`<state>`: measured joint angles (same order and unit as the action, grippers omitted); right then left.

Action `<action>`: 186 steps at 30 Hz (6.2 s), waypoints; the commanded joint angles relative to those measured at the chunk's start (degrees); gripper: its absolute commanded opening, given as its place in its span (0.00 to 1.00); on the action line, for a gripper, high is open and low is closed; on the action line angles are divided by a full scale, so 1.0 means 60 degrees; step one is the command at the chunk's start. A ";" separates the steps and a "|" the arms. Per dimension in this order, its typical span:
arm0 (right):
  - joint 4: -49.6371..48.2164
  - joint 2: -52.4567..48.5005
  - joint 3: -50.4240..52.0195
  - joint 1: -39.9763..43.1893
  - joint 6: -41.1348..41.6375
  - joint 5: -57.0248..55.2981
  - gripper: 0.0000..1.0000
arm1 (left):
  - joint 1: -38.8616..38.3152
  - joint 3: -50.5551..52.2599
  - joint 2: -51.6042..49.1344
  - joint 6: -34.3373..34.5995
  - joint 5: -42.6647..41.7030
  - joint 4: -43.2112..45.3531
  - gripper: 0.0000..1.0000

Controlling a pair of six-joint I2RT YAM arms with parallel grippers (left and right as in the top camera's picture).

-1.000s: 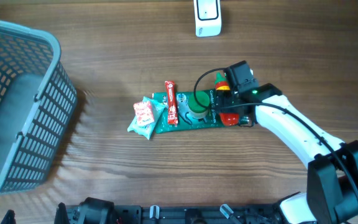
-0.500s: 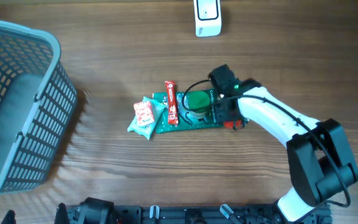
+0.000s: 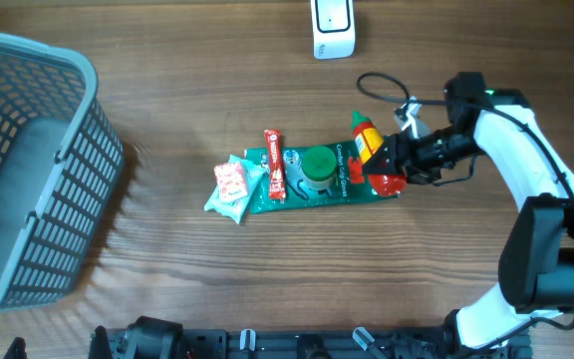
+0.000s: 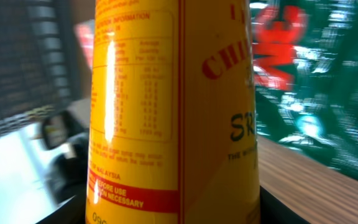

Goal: Scan the item barcode

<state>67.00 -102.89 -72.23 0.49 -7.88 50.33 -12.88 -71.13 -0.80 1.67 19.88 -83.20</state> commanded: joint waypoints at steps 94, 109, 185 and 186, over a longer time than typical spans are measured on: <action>-0.9187 -0.3166 -0.4262 -0.2273 -0.0117 -1.1482 0.39 | 0.0044 0.6903 0.0055 0.0091 -0.2918 0.4003 1.00; -0.5989 -0.3402 -0.4131 0.5125 -0.1158 -1.2484 0.42 | 0.0044 0.6903 0.0055 0.0091 -0.2918 0.4003 1.00; 0.1162 -0.1096 -0.5971 -0.4696 0.4615 -0.8550 1.00 | 0.0044 0.6903 0.0055 0.0091 -0.2918 0.4003 1.00; 0.1260 -0.0994 -0.5982 -0.4696 0.6696 -0.8429 1.00 | 0.0044 0.6903 0.0055 0.0091 -0.2918 0.4003 1.00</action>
<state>74.11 -112.03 -105.91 -27.92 13.47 0.43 -12.88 -29.52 -0.84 2.09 3.05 -59.22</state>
